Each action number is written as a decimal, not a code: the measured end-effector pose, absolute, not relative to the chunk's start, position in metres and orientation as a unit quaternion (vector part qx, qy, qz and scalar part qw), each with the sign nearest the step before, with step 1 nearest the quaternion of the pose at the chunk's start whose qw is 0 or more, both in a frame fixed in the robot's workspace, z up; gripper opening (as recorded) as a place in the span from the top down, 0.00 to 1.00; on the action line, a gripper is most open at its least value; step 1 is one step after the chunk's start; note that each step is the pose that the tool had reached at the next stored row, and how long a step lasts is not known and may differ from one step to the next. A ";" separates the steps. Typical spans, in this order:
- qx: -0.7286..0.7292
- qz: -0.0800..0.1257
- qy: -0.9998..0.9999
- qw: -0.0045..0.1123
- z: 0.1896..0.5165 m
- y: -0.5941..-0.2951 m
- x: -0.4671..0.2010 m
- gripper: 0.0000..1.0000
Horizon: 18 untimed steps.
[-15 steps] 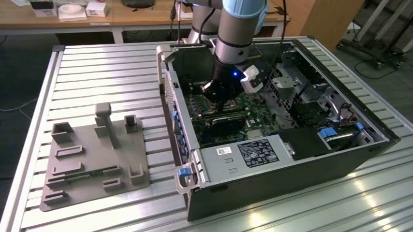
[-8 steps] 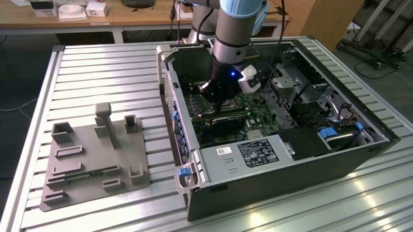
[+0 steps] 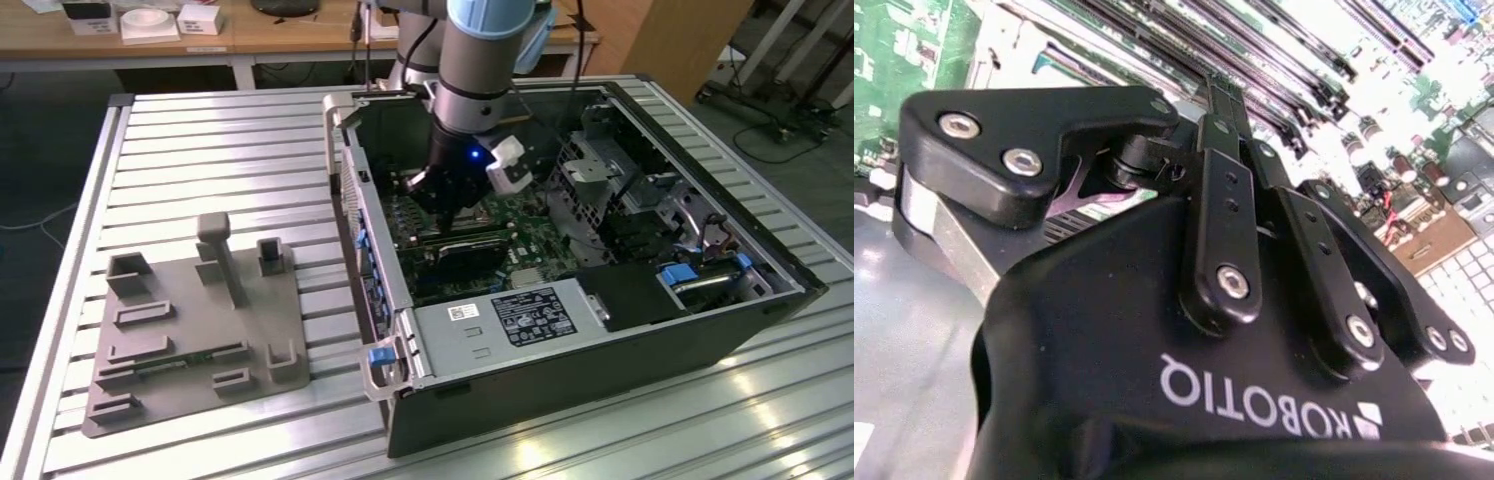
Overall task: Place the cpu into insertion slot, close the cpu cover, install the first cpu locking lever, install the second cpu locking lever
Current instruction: 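Install the second cpu locking lever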
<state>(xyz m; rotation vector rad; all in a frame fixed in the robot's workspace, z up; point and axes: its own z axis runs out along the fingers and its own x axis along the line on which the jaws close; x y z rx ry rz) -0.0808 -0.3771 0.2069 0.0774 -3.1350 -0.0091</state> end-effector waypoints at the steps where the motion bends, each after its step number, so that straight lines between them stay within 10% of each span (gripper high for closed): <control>1: 0.025 -0.003 -1.000 0.003 0.206 -0.377 -0.081 0.89; 18: 0.025 -0.016 -1.000 0.003 0.203 -0.377 -0.083 0.89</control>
